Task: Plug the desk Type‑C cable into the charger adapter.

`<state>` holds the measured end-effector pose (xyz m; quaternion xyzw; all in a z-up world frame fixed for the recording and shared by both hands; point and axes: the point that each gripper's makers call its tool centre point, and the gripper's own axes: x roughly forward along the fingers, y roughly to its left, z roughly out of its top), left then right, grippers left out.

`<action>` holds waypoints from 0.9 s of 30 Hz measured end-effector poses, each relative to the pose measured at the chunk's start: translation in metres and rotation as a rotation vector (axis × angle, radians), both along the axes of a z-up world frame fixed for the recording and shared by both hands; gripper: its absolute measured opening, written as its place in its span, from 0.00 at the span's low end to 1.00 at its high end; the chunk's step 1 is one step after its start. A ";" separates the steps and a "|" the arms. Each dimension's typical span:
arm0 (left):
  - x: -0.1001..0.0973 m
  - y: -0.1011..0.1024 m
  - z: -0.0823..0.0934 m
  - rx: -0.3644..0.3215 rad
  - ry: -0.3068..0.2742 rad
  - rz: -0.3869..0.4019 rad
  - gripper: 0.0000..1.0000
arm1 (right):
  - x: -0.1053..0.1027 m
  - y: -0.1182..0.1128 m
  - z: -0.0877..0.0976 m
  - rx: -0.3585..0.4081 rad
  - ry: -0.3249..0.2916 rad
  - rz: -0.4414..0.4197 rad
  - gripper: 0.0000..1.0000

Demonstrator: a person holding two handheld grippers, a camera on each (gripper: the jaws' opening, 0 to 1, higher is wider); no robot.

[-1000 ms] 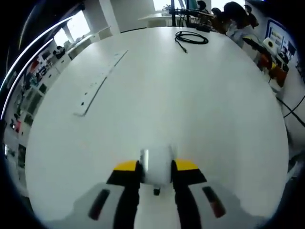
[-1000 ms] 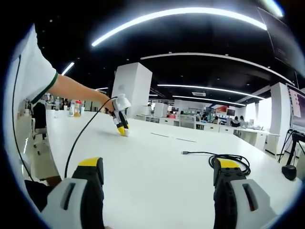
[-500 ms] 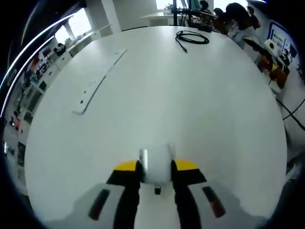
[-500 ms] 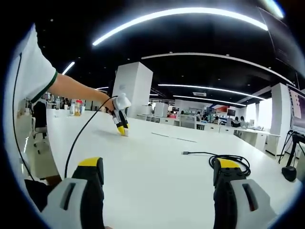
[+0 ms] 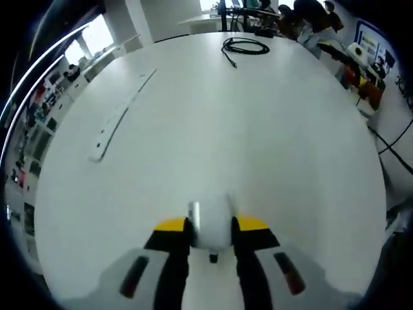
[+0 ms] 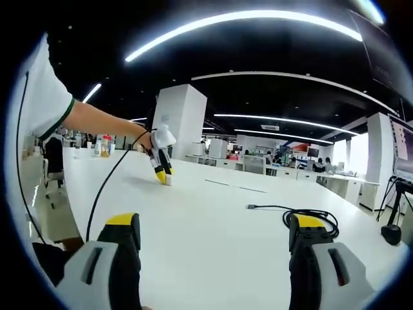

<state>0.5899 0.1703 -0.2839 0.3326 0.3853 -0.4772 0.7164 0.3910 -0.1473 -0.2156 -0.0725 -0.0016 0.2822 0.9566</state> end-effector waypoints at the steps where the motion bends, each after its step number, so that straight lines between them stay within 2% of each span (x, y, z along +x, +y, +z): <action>1: 0.001 0.001 0.000 -0.002 0.000 0.004 0.25 | 0.000 0.000 0.000 0.000 0.000 0.001 0.97; 12: -0.013 -0.002 0.000 -0.003 0.008 -0.005 0.25 | -0.002 -0.001 -0.002 0.000 0.001 -0.002 0.97; 20: -0.009 0.001 0.000 0.007 0.018 -0.008 0.25 | -0.003 -0.001 -0.005 -0.007 0.005 -0.008 0.97; 27: -0.018 -0.001 0.000 0.007 0.018 -0.024 0.25 | -0.004 -0.001 -0.004 -0.004 0.003 -0.009 0.97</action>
